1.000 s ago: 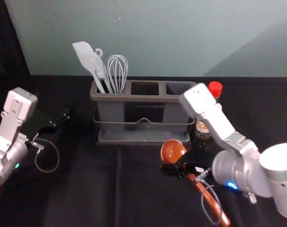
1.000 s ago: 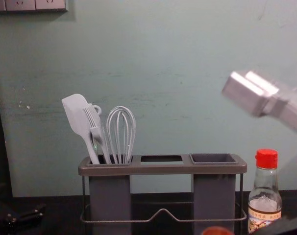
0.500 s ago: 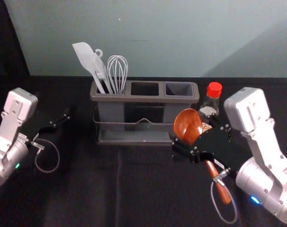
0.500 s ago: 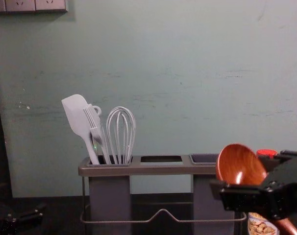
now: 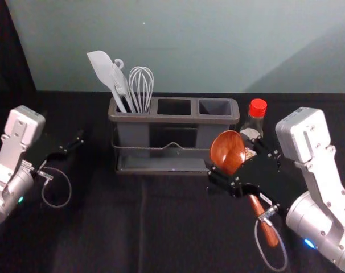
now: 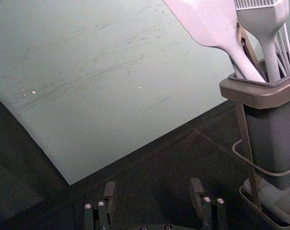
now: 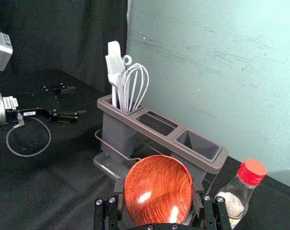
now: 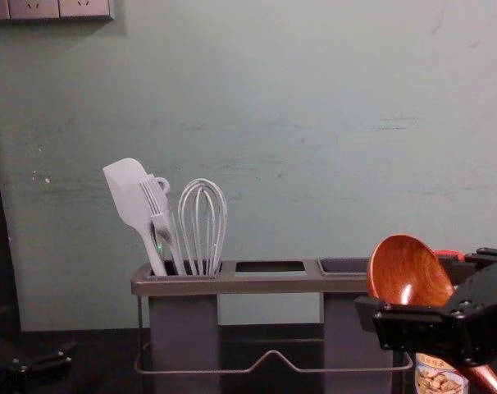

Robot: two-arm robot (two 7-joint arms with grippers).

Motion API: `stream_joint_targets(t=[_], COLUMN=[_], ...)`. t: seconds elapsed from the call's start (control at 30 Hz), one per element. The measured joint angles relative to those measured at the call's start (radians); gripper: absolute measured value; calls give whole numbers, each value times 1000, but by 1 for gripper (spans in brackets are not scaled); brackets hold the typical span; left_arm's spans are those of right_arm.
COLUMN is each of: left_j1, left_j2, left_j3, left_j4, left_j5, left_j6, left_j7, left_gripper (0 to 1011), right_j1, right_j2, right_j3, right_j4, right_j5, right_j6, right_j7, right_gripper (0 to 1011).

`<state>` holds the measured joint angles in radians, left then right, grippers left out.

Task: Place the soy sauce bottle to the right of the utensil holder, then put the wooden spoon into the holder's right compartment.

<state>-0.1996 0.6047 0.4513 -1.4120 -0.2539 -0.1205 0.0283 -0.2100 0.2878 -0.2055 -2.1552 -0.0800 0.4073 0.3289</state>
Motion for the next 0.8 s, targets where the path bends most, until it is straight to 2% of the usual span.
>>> stream_joint_targets(t=[0.57,0.7,0.8], left_j1=[0,0,0], left_j2=[0,0,0], left_j3=[0,0,0], left_j4=[0,0,0], left_j5=[0,0,0], left_j6=[0,0,0], left_j7=[0,0,0], left_gripper=[1000,1001,1000], right_j1=[1,27,88], right_j2=[-1,-2,-2], right_j3=[-2,-9,-22], right_j4=[3,4,4], right_j5=[-2,-2,-11], right_j6=[-3,-20,-34], right_j7=[0,-13,-18], right_gripper=[838,838,838])
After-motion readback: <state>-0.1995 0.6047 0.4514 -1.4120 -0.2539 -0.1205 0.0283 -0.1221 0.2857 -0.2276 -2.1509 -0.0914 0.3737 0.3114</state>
